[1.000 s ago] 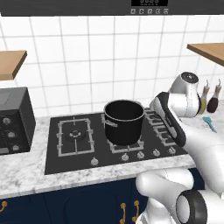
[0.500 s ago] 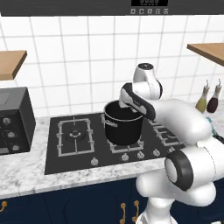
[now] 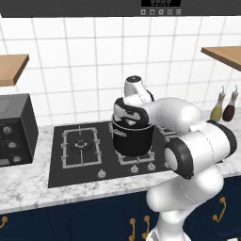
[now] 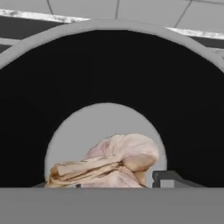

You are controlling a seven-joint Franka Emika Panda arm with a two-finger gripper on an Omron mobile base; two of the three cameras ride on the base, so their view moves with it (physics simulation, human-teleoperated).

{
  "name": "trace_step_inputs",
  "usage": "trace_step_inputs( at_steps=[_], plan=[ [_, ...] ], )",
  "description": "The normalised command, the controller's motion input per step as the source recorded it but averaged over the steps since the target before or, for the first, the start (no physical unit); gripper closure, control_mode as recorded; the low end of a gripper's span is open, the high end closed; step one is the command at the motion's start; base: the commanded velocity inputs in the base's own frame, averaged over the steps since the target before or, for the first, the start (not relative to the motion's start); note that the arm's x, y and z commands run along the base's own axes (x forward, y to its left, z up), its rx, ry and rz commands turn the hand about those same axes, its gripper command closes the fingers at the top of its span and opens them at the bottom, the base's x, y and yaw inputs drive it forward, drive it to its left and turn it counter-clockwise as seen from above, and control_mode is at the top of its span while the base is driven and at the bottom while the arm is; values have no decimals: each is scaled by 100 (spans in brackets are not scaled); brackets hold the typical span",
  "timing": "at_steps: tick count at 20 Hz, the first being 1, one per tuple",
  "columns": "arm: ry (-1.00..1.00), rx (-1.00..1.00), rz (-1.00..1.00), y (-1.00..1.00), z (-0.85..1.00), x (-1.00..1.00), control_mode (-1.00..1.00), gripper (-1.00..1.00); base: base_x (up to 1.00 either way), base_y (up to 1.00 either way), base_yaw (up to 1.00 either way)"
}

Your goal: Put the garlic and onion in the pot. Retrieve the spatula and lightly stir the vegetables in the pot.

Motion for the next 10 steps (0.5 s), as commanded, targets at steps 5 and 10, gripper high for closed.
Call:
trace_step_inputs(
  at_steps=[5, 10],
  plan=[
    [-16, 0, 0, -9, 18, -7, -100, -100, 0, 0, 0],
    [-33, -1, 4, -48, 53, -80, -100, -100, 0, 0, 0]
  ],
)
